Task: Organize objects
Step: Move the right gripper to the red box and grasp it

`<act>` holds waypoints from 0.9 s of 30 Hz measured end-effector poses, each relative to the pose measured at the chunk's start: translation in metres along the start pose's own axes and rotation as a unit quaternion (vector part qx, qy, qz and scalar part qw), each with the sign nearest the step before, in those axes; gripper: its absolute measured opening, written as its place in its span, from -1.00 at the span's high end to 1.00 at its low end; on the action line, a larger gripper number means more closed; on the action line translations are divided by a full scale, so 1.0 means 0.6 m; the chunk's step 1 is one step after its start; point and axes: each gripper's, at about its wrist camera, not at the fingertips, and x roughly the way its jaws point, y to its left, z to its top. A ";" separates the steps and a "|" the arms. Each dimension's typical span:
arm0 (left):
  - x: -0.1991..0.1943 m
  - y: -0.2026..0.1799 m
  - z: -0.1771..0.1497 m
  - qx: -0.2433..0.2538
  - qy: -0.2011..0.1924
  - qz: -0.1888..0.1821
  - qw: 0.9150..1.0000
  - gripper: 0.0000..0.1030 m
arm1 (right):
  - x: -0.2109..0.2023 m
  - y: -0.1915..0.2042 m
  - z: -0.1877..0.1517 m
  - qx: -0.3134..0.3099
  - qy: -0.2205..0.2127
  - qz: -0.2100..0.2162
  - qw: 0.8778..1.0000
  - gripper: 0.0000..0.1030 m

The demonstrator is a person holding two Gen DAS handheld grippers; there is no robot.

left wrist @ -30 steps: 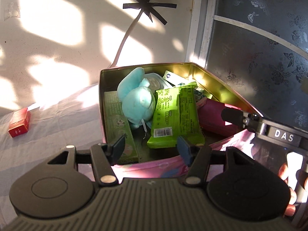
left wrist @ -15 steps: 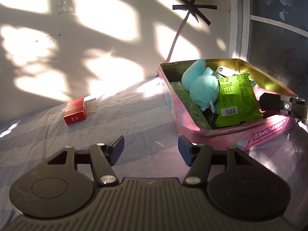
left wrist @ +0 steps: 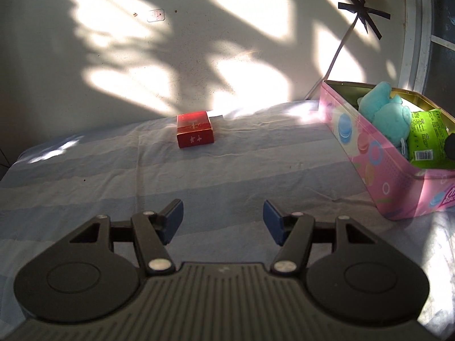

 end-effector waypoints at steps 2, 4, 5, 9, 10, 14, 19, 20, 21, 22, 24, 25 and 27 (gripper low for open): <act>0.003 0.014 -0.004 -0.005 0.002 0.006 1.000 -0.25 | 0.005 0.009 0.000 -0.006 0.003 0.002 1.000 -0.12; 0.007 0.027 -0.007 -0.007 0.003 0.013 1.000 -0.26 | 0.013 0.019 0.000 -0.013 0.008 0.005 1.000 -0.12; 0.009 0.033 -0.007 -0.009 0.004 0.016 1.000 -0.26 | 0.016 0.023 0.001 -0.016 0.009 0.006 1.000 -0.12; 0.016 0.064 -0.008 -0.022 0.003 0.029 0.999 -0.28 | 0.037 0.051 0.002 -0.035 0.016 0.018 0.999 -0.12; 0.018 0.075 -0.008 -0.027 0.004 0.033 0.999 -0.28 | 0.042 0.057 0.002 -0.040 0.018 0.021 0.999 -0.12; 0.024 0.104 -0.013 -0.044 0.004 0.053 0.998 -0.29 | 0.073 0.084 -0.002 -0.056 0.034 0.038 0.997 -0.12; 0.036 0.134 -0.021 -0.071 0.011 0.063 0.995 -0.29 | 0.117 0.114 -0.015 -0.065 0.066 0.052 0.994 -0.12; 0.038 0.138 -0.023 -0.073 0.011 0.065 0.995 -0.29 | 0.127 0.121 -0.019 -0.070 0.073 0.053 0.993 -0.12; 0.039 0.141 -0.024 -0.075 0.011 0.068 0.995 -0.29 | 0.135 0.126 -0.022 -0.074 0.078 0.053 0.993 -0.12; 0.041 0.144 -0.024 -0.077 0.012 0.070 0.995 -0.29 | 0.147 0.131 -0.026 -0.076 0.086 0.054 0.992 -0.12; 0.041 0.151 -0.024 -0.084 0.012 0.072 0.994 -0.29 | 0.166 0.139 -0.032 -0.076 0.102 0.057 0.990 -0.12; 0.041 0.157 -0.023 -0.088 0.011 0.071 0.993 -0.29 | 0.175 0.141 -0.033 -0.075 0.106 0.058 0.990 -0.12; 0.040 0.163 -0.023 -0.094 0.011 0.075 0.993 -0.31 | 0.194 0.148 -0.037 -0.078 0.114 0.058 0.989 -0.12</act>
